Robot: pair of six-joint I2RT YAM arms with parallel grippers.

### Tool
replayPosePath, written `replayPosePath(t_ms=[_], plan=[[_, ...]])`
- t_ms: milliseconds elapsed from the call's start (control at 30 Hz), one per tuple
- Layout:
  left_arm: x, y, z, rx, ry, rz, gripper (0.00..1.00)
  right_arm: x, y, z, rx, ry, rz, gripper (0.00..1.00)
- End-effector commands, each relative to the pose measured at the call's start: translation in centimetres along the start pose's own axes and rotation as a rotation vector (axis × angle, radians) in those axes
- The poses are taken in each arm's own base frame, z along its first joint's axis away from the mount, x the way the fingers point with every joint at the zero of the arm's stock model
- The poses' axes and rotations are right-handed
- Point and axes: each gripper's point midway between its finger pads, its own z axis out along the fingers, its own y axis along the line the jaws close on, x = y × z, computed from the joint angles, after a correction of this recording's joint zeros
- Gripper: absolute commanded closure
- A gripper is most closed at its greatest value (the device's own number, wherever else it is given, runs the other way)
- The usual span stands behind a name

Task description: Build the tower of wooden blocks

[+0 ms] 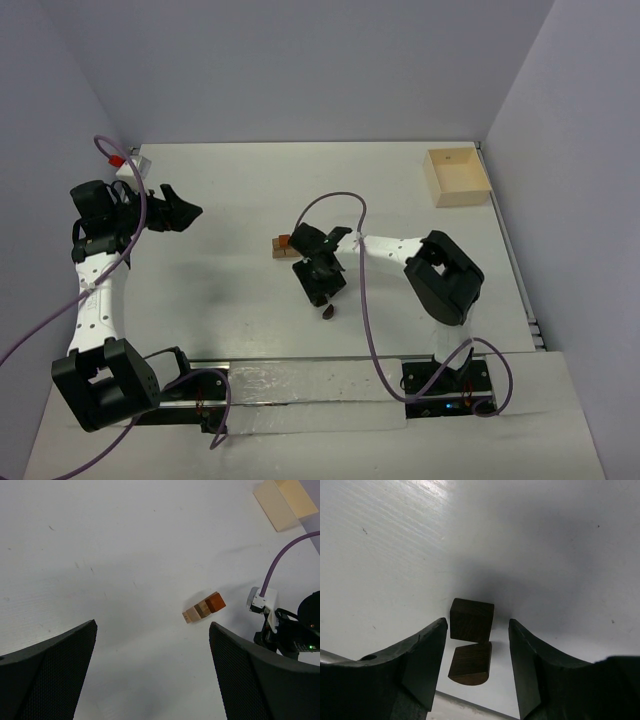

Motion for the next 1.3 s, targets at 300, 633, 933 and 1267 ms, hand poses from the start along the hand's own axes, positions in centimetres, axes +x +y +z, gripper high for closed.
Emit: replayPosePath(t_ms=[300, 633, 933, 1267], plan=[[-0.8, -0.2, 0.0, 0.042, -0.019, 0.082, 0.01, -4.2, 1.5, -4.9, -0.035, -0.103, -0.165, 1.0], [-0.7, -2.6, -0.2, 0.194, -0.001, 0.094, 0.01, -12.3, 1.3, -13.8, -0.019, -0.23, -0.893, 1.0], [-1.2, -3.3, -0.4, 0.224, -0.019, 0.104, 0.01, -17.6, 1.0, -13.0, -0.034, -0.256, -1.133, 1.0], [-1.6, -2.9, -0.5, 0.196, -0.048, 0.099, 0.01, -19.9, 2.2, -10.5, -0.167, -0.29, -1.149, 1.0]])
